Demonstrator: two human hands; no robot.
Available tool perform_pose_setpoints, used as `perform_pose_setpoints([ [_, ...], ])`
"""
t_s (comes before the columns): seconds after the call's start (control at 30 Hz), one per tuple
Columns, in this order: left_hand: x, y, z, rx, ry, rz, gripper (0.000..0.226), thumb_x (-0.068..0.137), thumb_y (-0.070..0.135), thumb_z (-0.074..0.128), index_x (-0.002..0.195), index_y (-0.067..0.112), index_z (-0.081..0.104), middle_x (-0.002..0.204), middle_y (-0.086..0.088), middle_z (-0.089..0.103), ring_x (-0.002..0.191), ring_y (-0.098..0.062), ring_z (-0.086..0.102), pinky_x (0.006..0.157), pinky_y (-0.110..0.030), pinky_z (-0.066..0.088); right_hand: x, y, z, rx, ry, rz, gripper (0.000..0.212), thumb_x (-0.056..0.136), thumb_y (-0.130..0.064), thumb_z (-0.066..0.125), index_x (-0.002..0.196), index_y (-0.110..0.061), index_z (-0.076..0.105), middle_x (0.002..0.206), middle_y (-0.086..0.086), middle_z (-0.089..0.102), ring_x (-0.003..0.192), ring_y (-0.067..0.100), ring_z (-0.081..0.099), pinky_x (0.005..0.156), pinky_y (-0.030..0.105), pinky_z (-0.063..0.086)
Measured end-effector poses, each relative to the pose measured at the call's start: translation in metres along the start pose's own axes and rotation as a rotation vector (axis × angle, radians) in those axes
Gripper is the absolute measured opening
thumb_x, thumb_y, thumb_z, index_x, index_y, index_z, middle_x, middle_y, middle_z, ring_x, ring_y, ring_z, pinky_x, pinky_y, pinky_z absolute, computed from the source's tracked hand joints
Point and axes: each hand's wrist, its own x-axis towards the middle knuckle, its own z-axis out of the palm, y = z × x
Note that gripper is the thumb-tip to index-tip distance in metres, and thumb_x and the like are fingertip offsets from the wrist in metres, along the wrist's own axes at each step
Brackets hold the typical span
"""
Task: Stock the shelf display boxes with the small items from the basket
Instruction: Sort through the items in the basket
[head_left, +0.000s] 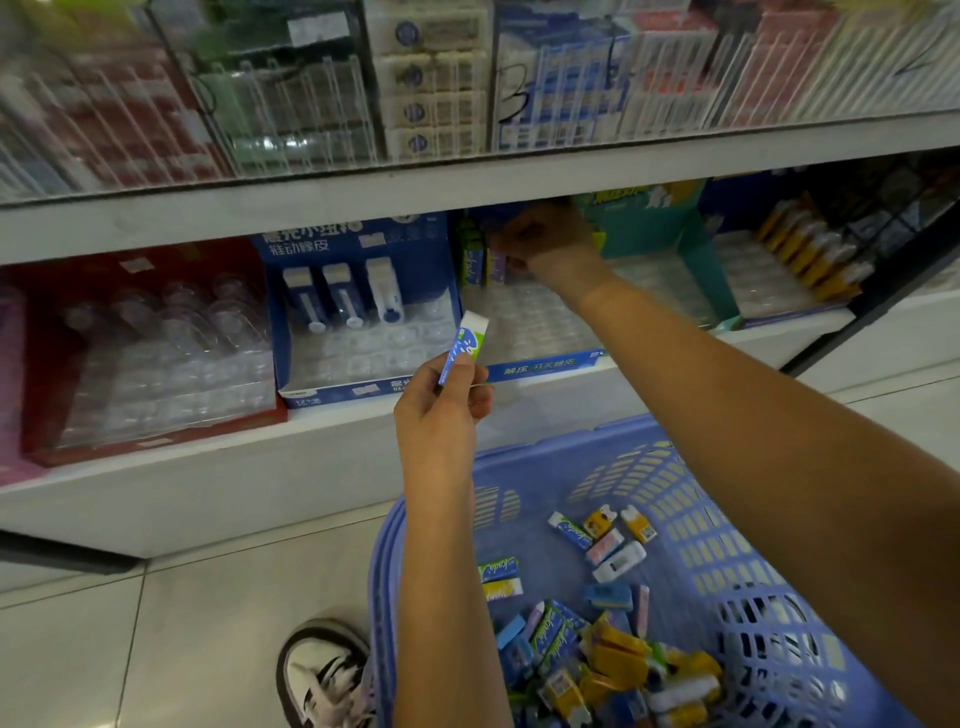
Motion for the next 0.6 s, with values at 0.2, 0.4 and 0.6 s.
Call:
perform_pose_setpoints([
  [0.2,-0.004,0.002,0.003,-0.011,-0.053,-0.004,0.013,0.094,0.014,0.056,0.099,0.013,0.068,0.086,-0.003,0.073,0.075,-0.012,0.068,0.067,-0.017,0.054,0.002,-0.002,0.003,0.066,-0.016,0.092,0.031,0.083,-0.024,0.07,0.081,0.006,0.068,0.077,0.021,0.06,0.075,0.027,0.056,0.072,0.038,0.046],
  [0.4,-0.007,0.003,0.005,-0.022,-0.066,0.025,0.017,0.093,0.013,0.057,0.107,0.014,0.067,0.094,-0.004,0.07,0.075,-0.007,0.068,0.069,-0.017,0.055,-0.044,-0.002,-0.012,0.281,-0.027,0.111,0.022,0.087,-0.02,0.066,0.099,-0.001,0.065,0.08,0.007,0.066,0.072,0.019,0.064,0.073,0.029,0.054],
  [0.6,-0.006,0.006,0.009,0.462,-0.019,0.285,0.009,0.086,0.022,0.067,0.095,0.023,0.068,0.079,-0.002,0.068,0.072,-0.015,0.063,0.066,-0.021,0.049,-0.113,0.004,-0.048,-0.35,-0.321,-0.484,0.031,0.088,-0.025,0.065,0.118,-0.031,0.063,0.121,-0.009,0.06,0.109,0.006,0.052,0.094,0.017,0.041],
])
